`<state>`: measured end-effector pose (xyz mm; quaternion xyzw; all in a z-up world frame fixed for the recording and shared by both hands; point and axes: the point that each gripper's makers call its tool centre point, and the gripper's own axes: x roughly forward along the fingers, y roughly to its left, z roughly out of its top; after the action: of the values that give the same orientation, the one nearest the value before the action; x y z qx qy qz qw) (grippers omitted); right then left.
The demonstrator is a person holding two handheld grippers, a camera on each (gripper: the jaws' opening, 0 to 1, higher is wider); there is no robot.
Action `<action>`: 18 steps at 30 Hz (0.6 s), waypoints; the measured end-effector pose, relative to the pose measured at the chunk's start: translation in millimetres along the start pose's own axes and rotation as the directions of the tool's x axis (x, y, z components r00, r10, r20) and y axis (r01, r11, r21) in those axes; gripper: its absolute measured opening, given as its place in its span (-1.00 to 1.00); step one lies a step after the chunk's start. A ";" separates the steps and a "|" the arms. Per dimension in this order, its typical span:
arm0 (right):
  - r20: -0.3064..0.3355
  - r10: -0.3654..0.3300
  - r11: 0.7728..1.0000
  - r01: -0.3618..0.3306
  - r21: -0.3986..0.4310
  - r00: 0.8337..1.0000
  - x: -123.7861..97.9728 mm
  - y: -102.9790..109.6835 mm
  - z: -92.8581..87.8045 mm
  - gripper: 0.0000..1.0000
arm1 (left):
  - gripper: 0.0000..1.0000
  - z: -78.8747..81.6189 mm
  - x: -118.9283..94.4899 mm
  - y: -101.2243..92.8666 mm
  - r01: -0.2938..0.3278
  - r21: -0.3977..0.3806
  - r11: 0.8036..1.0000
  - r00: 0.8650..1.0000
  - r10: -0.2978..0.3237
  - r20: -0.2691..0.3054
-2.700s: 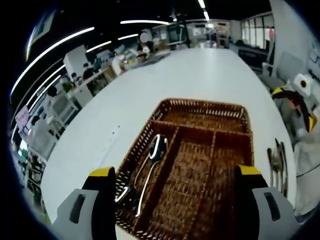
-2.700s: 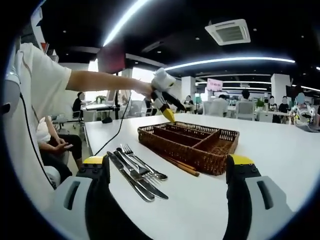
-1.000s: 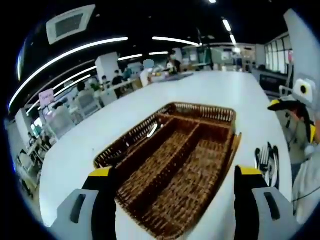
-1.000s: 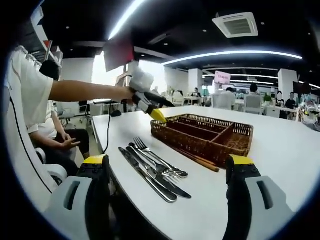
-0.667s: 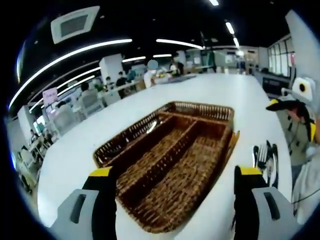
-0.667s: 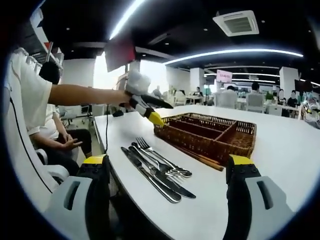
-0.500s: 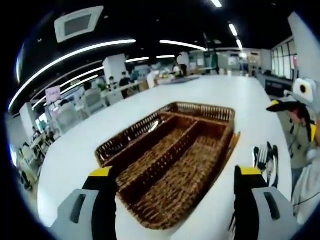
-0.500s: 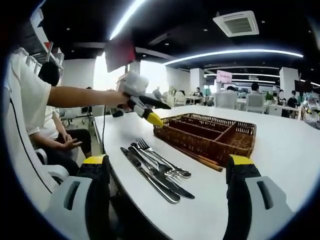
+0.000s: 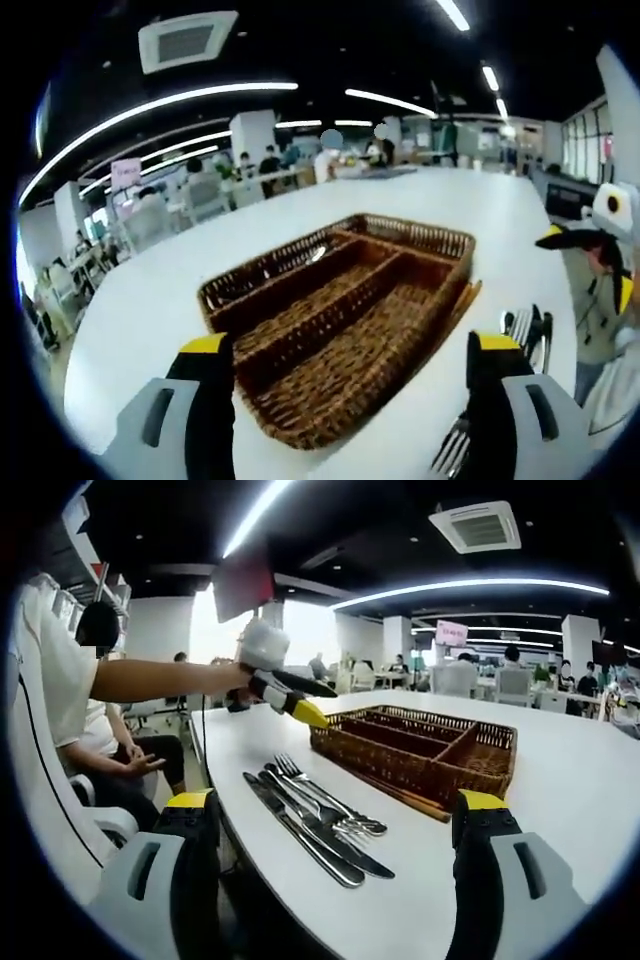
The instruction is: Arrange the knives, forks, and spoons in their matching storage slots by inserting each utensil handle-first until every utensil is classified and aligned in the correct compartment
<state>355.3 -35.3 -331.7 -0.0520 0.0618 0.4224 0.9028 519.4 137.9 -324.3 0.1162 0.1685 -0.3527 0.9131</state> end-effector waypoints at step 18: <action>-0.031 0.026 0.999 -0.027 -0.037 0.999 12.7 -1.1 2.9 1.00 | 0.99 -22.5 -20.2 -19.9 -0.037 -0.012 0.999 0.998 0.037 0.046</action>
<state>364.4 -25.9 -330.7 -0.0747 0.0684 0.4346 0.8949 486.7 143.2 -338.9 0.1059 0.1470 -0.3375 0.9237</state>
